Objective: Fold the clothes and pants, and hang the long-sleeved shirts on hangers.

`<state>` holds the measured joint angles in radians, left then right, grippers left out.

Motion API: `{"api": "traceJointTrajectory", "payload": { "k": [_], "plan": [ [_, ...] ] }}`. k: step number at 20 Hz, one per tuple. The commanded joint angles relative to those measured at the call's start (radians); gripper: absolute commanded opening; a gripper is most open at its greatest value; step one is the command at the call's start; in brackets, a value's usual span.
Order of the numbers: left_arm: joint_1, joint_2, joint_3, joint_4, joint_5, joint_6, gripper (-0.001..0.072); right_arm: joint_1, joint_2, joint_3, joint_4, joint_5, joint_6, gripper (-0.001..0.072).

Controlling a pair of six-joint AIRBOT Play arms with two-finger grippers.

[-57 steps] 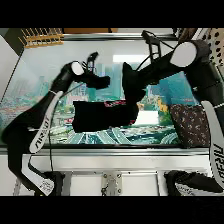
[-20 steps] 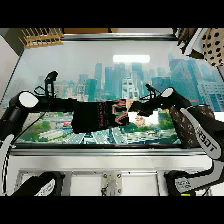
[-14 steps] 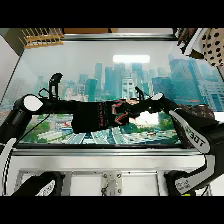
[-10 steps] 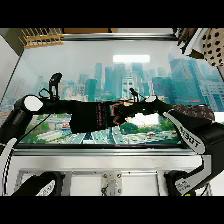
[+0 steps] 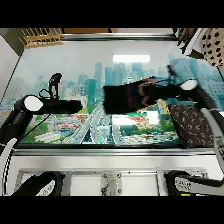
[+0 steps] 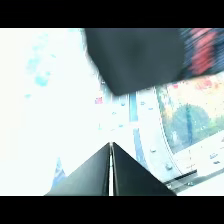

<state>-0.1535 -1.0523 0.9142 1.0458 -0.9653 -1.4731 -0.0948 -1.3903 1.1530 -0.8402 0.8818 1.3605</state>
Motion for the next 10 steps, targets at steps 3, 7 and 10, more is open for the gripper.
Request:
{"api": "traceJointTrajectory", "payload": {
  "k": [3, 7, 10],
  "plan": [
    [0.000, 0.000, 0.000, 0.000, 0.001, -0.001, 0.0008, -0.380, 0.243, 0.002, -0.320, 0.090, 0.235, 0.0011],
    [0.000, 0.000, 0.000, 0.000, 0.001, -0.001, 0.0008, -0.502, 0.340, -0.061, -0.466, 0.174, 0.329, 0.0011],
    [0.000, 0.000, 0.000, 0.000, -0.003, -0.001, 0.0008, -0.521, 0.411, -0.159, -0.528, 0.200, 0.415, 0.0011]
  ]
}}
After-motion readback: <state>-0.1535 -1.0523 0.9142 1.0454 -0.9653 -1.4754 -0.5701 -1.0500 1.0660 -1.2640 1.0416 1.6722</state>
